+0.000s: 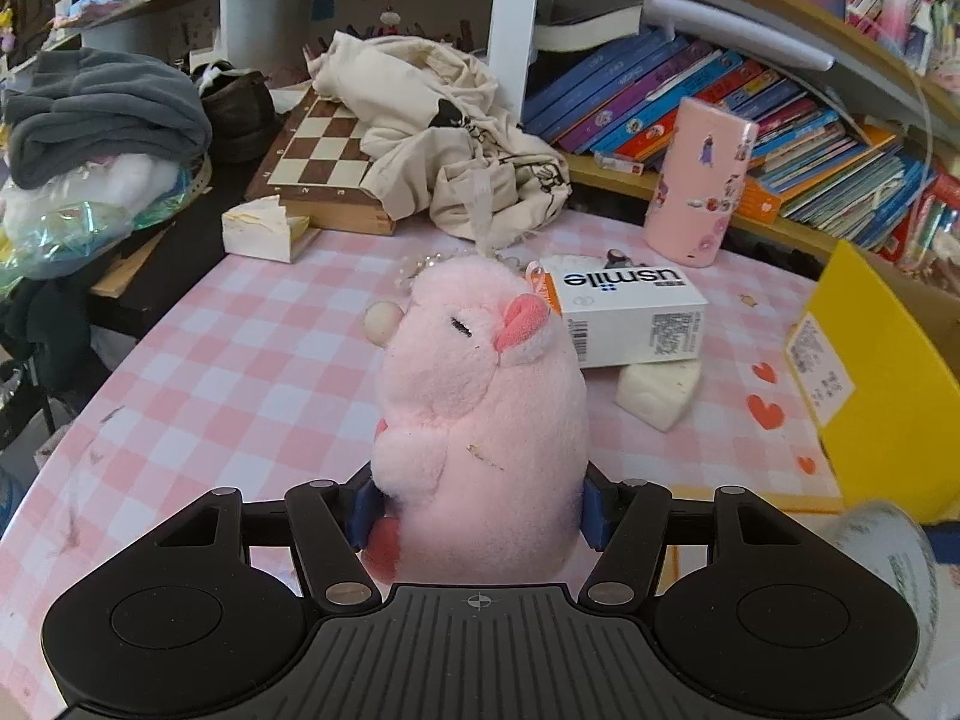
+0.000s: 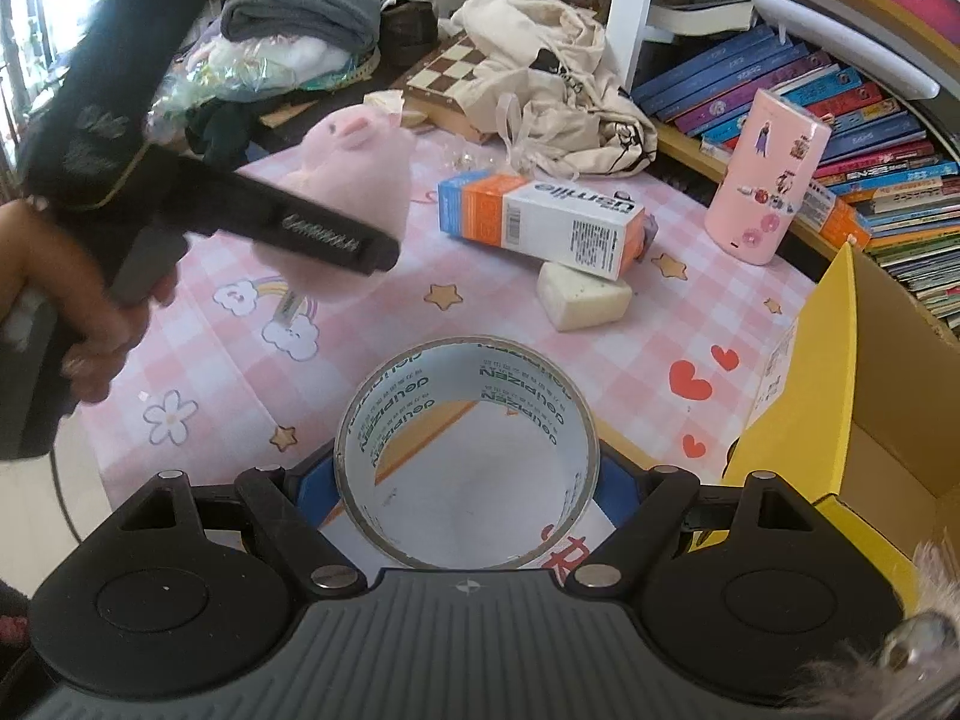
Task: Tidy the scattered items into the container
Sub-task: 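Carry the pig and tape roll with both grippers over the yellow box, then open both grippers to drop the pig and tape into the box, then withdraw both tools from the yellow box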
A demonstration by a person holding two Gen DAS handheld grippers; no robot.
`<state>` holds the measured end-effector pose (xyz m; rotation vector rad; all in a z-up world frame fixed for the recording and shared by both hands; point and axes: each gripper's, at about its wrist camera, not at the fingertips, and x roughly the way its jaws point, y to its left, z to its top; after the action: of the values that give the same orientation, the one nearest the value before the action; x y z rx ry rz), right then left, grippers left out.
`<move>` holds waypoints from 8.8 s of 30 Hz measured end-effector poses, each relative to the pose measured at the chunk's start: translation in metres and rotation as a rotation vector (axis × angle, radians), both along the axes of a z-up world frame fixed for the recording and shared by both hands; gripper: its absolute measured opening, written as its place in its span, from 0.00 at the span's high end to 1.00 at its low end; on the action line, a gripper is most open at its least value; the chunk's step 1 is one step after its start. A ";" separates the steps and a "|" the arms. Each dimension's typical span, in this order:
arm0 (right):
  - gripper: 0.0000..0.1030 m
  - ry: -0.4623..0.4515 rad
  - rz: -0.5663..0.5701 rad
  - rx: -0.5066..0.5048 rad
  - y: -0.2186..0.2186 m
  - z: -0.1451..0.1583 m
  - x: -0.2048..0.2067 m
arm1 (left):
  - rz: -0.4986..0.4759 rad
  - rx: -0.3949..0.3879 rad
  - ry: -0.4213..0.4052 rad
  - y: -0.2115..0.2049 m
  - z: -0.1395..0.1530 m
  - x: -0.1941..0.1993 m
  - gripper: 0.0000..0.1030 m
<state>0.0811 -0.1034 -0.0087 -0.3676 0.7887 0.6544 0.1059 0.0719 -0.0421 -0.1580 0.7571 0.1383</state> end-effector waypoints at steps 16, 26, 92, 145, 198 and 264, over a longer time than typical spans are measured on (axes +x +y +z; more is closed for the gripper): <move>0.20 -0.011 -0.234 0.032 -0.028 0.012 -0.047 | -0.148 -0.097 -0.062 -0.015 0.023 -0.069 0.41; 0.20 -0.018 -0.392 0.051 -0.050 0.015 -0.074 | -0.261 -0.107 -0.066 -0.034 0.025 -0.085 0.41; 0.20 -0.284 -0.324 0.091 -0.259 0.066 0.055 | -0.476 -0.003 -0.171 -0.249 0.073 0.049 0.41; 0.08 0.005 0.287 -0.400 -0.231 -0.019 0.169 | -0.583 0.428 0.152 -0.309 0.011 0.116 0.20; 0.06 -0.171 -0.455 0.007 -0.218 0.081 -0.032 | -0.565 0.112 -0.200 -0.165 0.086 -0.058 0.14; 0.00 -0.043 -0.371 0.059 -0.018 0.018 -0.092 | -0.313 0.127 -0.168 -0.013 0.052 -0.137 0.08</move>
<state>-0.0113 -0.1215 0.0097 -0.1739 0.7700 0.3201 -0.0307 0.0590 0.0100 0.0704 0.5949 -0.1230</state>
